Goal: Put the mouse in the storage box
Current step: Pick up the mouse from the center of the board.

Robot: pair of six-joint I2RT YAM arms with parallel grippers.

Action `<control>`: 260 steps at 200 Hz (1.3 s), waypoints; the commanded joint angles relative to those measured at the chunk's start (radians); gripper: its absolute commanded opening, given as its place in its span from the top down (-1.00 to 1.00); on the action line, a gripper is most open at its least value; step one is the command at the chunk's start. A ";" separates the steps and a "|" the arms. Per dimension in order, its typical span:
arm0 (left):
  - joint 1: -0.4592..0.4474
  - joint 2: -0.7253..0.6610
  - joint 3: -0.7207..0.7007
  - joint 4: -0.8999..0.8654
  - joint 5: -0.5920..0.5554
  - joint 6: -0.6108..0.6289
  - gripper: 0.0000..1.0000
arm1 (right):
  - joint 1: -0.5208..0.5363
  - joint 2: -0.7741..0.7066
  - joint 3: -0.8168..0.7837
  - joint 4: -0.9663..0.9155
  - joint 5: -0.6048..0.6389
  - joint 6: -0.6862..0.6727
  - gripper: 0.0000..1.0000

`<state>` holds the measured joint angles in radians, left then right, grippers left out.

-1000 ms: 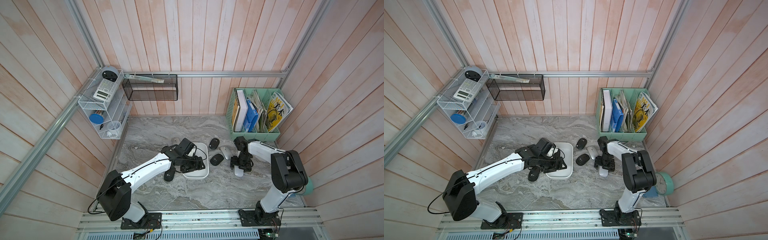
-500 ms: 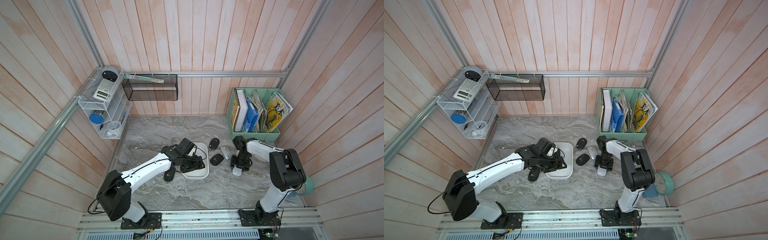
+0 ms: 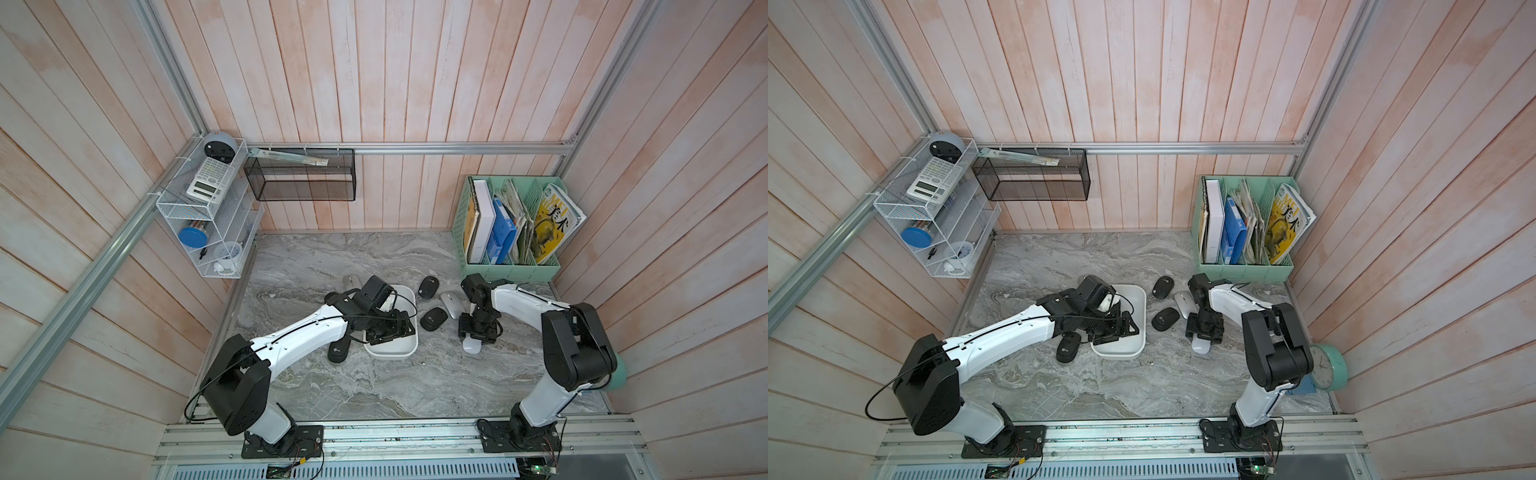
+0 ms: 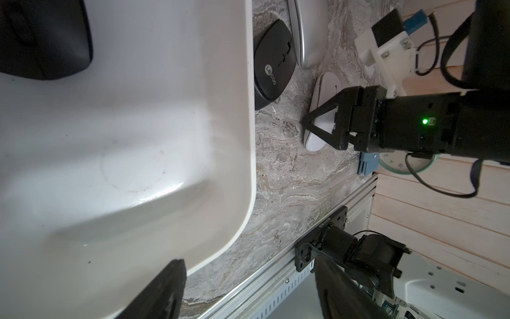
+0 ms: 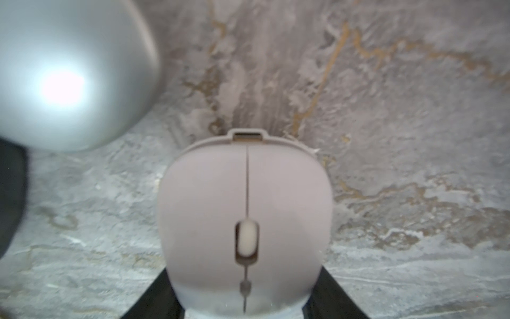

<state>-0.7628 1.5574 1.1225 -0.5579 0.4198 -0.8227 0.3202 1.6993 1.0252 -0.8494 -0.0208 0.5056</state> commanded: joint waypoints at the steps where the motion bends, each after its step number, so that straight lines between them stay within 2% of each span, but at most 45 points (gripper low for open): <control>1: -0.025 0.061 0.061 0.071 0.018 -0.026 -0.58 | 0.039 -0.037 0.028 -0.038 0.007 0.026 -0.08; 33: -0.055 0.207 0.218 0.007 -0.023 0.006 -0.57 | 0.102 -0.060 0.063 -0.054 -0.012 0.052 -0.08; 67: -0.056 0.268 0.229 0.086 -0.004 -0.033 -0.57 | 0.159 -0.064 0.100 -0.076 -0.014 0.070 -0.07; 107: -0.056 0.252 0.211 0.110 -0.022 -0.044 -0.57 | 0.174 -0.072 0.113 -0.088 -0.016 0.072 -0.08; 145: -0.038 0.223 0.217 0.044 -0.044 -0.012 -0.57 | 0.188 -0.077 0.154 -0.110 -0.019 0.073 -0.07; 184: 0.070 0.126 0.126 0.061 0.010 -0.009 -0.57 | 0.235 -0.059 0.257 -0.143 -0.043 0.074 -0.07; 212: 0.161 0.034 0.090 0.001 0.014 0.037 -0.57 | 0.289 -0.004 0.371 -0.171 -0.050 0.071 -0.07; 260: 0.404 -0.082 -0.026 -0.047 0.089 0.083 -0.57 | 0.373 0.167 0.634 -0.212 -0.054 0.054 -0.06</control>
<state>-0.4442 1.5055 1.1473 -0.5426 0.4618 -0.7963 0.6598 1.7828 1.5452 -1.0107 -0.0666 0.5716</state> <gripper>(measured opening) 0.786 0.625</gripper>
